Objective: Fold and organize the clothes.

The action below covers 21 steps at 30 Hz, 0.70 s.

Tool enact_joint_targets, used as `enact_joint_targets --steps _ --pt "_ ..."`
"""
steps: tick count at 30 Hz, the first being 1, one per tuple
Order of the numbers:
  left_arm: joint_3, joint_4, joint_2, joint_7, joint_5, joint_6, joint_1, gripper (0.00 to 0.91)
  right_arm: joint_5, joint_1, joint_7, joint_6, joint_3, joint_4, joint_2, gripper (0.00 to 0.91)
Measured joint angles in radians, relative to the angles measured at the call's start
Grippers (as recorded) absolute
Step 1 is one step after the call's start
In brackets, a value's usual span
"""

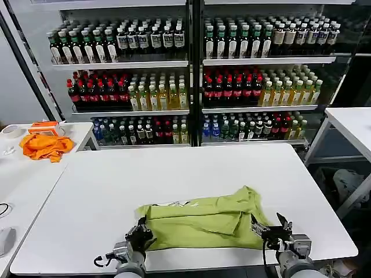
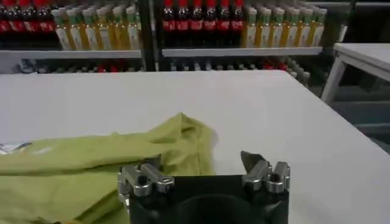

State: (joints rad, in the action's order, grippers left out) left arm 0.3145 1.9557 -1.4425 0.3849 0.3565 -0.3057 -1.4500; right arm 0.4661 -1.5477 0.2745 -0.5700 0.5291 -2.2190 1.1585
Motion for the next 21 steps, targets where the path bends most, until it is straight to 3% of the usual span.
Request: enact_joint_targets --steps 8,21 --pt "0.096 0.061 0.055 -0.012 0.076 -0.011 -0.019 0.020 0.010 -0.002 0.001 0.000 0.013 -0.011 -0.010 0.907" --pt "0.390 0.123 0.245 -0.024 0.354 -0.066 -0.021 0.020 0.008 -0.012 0.000 0.000 0.021 -0.027 -0.014 0.907"
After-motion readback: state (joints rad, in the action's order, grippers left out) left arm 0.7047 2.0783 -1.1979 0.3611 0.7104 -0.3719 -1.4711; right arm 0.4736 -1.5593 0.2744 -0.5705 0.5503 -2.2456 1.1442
